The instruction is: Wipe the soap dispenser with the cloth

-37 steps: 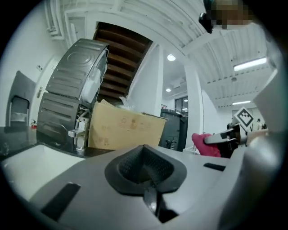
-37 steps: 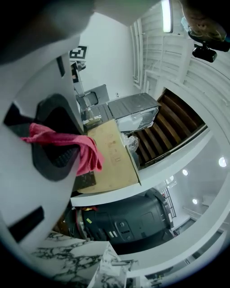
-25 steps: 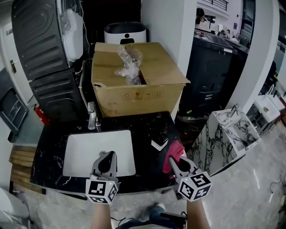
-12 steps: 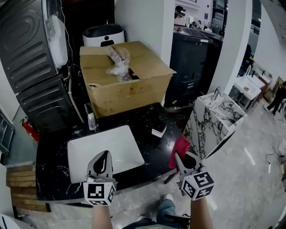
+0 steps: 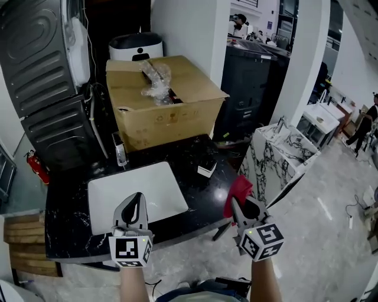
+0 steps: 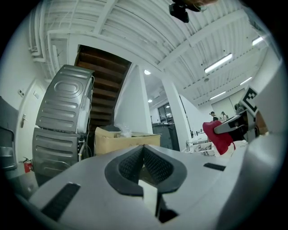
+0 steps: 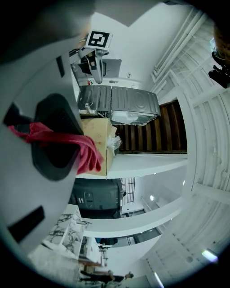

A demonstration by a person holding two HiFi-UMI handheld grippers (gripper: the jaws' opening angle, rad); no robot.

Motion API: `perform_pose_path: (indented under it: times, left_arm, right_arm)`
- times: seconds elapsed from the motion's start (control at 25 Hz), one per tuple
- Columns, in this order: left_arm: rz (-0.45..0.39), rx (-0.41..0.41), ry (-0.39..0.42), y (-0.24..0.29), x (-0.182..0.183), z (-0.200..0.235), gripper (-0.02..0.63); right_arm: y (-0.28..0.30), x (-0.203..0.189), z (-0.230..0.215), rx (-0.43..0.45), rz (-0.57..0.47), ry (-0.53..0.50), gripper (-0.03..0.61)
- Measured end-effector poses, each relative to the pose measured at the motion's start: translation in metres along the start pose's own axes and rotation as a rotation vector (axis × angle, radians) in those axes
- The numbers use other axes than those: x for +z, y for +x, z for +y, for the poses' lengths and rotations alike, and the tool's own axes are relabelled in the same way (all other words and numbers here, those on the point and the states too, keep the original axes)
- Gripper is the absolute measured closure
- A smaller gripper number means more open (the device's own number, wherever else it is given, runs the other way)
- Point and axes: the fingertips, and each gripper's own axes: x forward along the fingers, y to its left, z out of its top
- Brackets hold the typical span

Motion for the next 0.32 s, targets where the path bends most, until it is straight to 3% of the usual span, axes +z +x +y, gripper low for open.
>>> perform_pose_path:
  times: [0.32]
  left_arm:
    - [-0.019,0.048,0.014,-0.01,0.016,0.002,0.6]
  right_arm:
    - [-0.006,0.01,0.008,0.049,-0.022,-0.027,0.531]
